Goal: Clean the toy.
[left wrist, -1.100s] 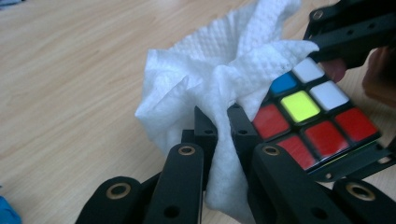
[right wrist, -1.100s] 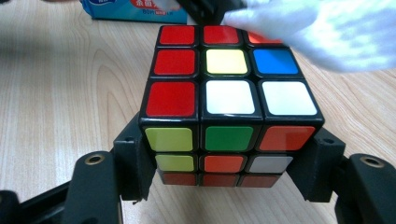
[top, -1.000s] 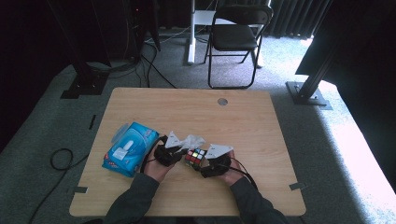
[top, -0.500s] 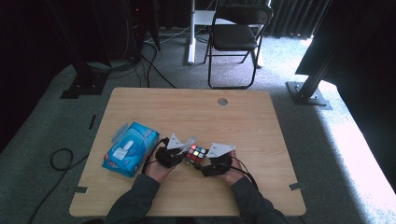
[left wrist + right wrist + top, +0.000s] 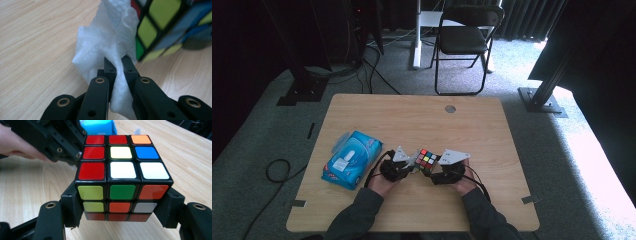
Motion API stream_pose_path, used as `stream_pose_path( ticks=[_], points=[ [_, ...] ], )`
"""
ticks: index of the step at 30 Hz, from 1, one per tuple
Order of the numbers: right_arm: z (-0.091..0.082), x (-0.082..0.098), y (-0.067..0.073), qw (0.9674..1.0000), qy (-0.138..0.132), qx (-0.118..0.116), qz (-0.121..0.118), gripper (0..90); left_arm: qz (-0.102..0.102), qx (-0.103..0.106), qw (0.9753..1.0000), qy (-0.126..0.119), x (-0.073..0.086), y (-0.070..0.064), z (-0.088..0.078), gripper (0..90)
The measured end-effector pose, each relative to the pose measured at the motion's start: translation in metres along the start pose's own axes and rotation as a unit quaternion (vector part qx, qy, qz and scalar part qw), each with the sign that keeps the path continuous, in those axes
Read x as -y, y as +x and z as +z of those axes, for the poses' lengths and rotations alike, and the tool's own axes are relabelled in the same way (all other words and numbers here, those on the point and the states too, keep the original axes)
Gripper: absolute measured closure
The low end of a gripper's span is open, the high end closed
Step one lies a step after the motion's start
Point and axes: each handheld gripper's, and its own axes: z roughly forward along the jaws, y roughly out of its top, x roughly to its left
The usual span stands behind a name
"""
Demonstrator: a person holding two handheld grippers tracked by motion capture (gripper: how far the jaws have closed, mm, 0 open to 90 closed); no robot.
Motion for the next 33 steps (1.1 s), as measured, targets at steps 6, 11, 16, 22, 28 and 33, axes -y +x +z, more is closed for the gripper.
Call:
stream_pose_path(
  ticks=[6,11,16,22,28,33],
  points=[
    [-0.005,0.0,-0.006,0.9999,-0.005,0.012,0.008,34.1,-0.005,-0.009,0.9999,-0.004,0.001,0.004,-0.005,85.6],
    [-0.008,0.002,-0.011,0.9997,-0.006,0.02,0.014,34.1,-0.01,-0.014,0.9998,-0.013,0.0,0.007,-0.012,85.6],
    [-0.009,0.003,-0.013,0.9996,-0.004,0.023,0.018,34.1,-0.012,-0.013,0.9995,-0.026,-0.004,0.007,-0.019,85.6],
    [-0.011,0.002,-0.014,0.9995,-0.012,0.02,0.021,34.1,-0.006,-0.009,0.9996,-0.025,-0.005,0.005,-0.019,85.6],
    [-0.012,0.002,-0.014,0.9993,-0.018,0.019,0.026,34.1,0.0,0.004,0.9998,-0.021,-0.004,-0.001,-0.01,85.5],
    [-0.011,0.001,-0.013,0.9993,-0.021,0.016,0.026,34.1,0.005,0.012,0.9998,-0.016,-0.004,-0.008,-0.003,85.5]
  ],
)
